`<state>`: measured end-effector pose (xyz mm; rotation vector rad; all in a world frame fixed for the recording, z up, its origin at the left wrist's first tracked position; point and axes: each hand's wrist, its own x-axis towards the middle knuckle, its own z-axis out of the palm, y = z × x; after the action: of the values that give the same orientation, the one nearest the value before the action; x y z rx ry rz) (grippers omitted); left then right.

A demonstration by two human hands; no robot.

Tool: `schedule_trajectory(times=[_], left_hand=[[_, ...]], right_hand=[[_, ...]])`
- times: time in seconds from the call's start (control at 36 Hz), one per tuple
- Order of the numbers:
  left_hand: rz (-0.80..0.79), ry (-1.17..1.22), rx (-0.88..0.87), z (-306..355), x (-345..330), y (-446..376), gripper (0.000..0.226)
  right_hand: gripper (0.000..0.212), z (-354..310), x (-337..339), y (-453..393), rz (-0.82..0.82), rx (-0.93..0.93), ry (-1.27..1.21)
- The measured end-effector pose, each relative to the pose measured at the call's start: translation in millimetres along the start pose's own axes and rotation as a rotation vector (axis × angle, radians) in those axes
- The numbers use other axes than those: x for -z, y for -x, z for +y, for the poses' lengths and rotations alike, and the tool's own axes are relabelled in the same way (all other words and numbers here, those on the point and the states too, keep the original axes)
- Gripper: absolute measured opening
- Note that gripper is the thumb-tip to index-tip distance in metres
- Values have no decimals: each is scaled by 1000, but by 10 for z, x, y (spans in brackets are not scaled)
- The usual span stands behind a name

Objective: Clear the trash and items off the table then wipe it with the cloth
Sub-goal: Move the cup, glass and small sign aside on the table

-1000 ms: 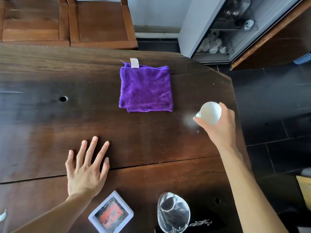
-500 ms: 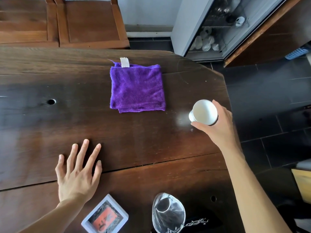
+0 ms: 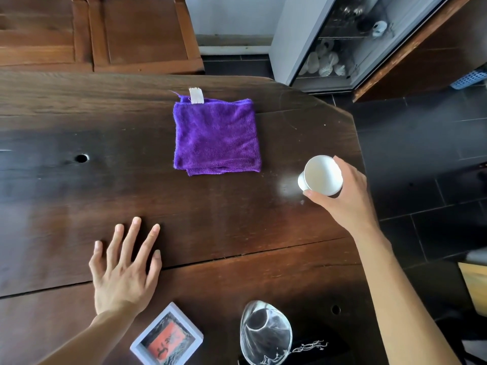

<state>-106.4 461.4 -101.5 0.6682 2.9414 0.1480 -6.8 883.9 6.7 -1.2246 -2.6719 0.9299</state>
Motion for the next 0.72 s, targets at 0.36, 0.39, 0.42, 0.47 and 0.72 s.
schedule_trajectory(times=[0.36, 0.39, 0.42, 0.47, 0.72], left_hand=[[23, 3, -7, -18, -28, 3, 57], [24, 4, -7, -16, -25, 4, 57], [25, 5, -7, -14, -23, 2, 57], [28, 13, -13, -15, -22, 3, 56], [6, 15, -14, -14, -8, 5, 56]], right_hand=[[97, 42, -15, -47, 26, 24, 82], [97, 46, -11, -54, 21, 18, 74], [97, 52, -4, -64, 12, 14, 69], [98, 66, 16, -84, -12, 12, 55], [115, -10, 133, 40, -54, -45, 21]])
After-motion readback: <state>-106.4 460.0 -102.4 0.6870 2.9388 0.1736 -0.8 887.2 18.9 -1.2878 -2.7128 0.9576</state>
